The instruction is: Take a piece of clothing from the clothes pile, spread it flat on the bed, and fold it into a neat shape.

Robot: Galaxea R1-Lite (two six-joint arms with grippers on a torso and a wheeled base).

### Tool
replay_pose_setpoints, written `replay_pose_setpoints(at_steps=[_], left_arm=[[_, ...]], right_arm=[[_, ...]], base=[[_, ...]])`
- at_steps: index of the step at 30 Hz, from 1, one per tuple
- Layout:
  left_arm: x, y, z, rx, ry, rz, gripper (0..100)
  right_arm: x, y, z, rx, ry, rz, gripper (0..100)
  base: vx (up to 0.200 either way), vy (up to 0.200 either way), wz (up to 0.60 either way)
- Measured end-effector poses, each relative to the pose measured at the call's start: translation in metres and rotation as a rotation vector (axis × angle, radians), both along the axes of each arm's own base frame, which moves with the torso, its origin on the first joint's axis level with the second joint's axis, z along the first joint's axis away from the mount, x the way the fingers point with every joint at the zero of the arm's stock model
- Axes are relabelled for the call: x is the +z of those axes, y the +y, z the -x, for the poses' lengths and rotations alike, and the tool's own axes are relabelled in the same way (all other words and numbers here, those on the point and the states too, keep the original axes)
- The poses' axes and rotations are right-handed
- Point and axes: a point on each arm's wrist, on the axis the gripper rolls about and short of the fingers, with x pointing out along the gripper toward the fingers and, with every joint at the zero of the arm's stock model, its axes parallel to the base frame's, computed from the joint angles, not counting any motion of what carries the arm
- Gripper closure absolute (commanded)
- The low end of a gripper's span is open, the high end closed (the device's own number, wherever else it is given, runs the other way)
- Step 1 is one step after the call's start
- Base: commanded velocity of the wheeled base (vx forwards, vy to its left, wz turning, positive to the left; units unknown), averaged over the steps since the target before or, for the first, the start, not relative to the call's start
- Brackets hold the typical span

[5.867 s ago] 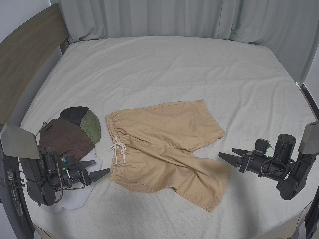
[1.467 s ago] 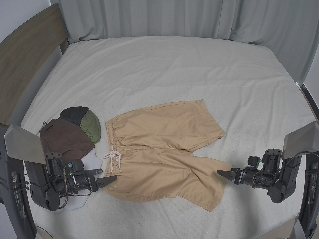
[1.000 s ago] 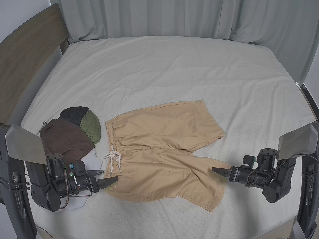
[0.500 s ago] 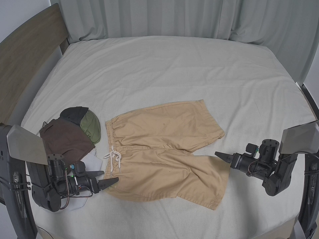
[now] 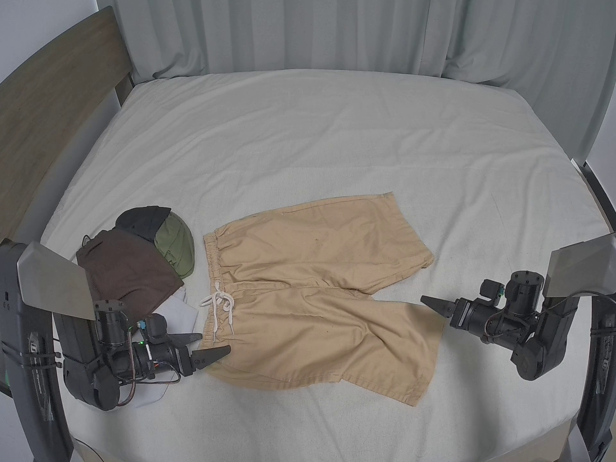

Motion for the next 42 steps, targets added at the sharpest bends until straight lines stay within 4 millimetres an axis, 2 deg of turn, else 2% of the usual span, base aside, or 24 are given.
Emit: replay_pose_setpoints(at_steps=[8, 15, 21, 32, 42], left_arm=[[-0.001, 0.000, 0.000, -0.001, 0.002, -0.001, 0], [-0.001, 0.000, 0.000, -0.001, 0.003, -0.001, 0], [-0.001, 0.000, 0.000, -0.002, 0.003, -0.001, 0], [-0.003, -0.001, 0.000, -0.005, 0.009, -0.002, 0], [-0.005, -0.001, 0.000, -0.006, 0.014, -0.002, 0]], right_arm=[[-0.014, 0.000, 0.013, 0.019, 0.059, 0.042, 0], [-0.016, 0.008, 0.016, 0.049, 0.074, 0.036, 0], [-0.010, 0.013, 0.012, 0.061, 0.044, 0.024, 0], [0.009, 0.009, 0.005, 0.038, -0.020, -0.005, 0], [0.014, 0.007, -0.001, 0.025, -0.047, -0.013, 0]], base=[[0.000, 0.000, 0.00], [0.000, 0.000, 0.00], [0.000, 0.000, 0.00], [0.000, 0.000, 0.00], [0.000, 0.000, 0.00]])
